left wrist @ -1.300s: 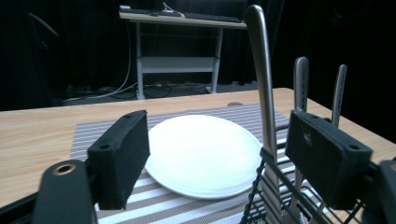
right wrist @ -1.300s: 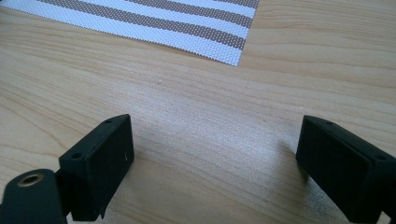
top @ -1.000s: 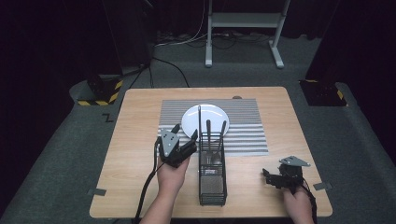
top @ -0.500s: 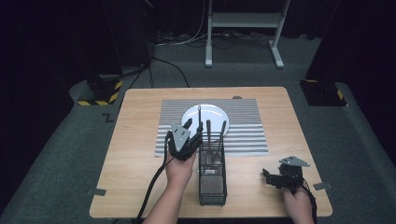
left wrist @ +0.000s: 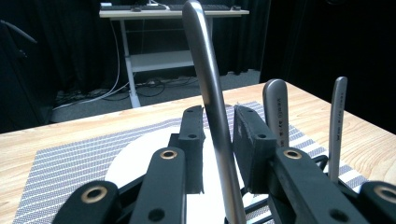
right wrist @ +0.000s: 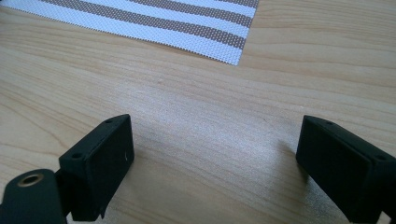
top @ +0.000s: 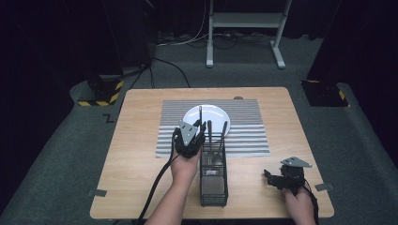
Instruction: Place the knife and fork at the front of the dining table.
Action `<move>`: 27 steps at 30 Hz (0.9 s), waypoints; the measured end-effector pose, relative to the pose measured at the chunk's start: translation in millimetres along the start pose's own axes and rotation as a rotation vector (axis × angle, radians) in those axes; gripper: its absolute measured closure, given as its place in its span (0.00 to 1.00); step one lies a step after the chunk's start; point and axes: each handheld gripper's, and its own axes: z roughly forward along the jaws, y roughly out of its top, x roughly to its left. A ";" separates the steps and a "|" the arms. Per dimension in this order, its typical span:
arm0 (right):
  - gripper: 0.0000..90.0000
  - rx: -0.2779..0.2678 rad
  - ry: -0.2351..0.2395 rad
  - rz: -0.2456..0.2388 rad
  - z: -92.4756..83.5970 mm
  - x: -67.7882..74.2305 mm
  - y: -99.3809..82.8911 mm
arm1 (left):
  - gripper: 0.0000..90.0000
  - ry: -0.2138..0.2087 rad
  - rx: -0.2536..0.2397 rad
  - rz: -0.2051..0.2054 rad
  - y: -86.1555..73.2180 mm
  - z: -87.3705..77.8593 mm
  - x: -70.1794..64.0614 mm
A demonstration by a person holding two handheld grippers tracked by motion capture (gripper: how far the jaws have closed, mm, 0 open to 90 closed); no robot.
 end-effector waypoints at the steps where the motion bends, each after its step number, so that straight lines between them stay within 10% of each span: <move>1: 0.12 0.000 0.000 0.000 0.0 0.0 0.0 | 0.82 0.002 0.002 -0.001 0.1 0.9 0.0; 27: 0.12 0.000 0.000 0.000 0.0 -0.1 0.0 | 0.89 -0.017 -0.013 -0.035 2.1 -3.8 -10.2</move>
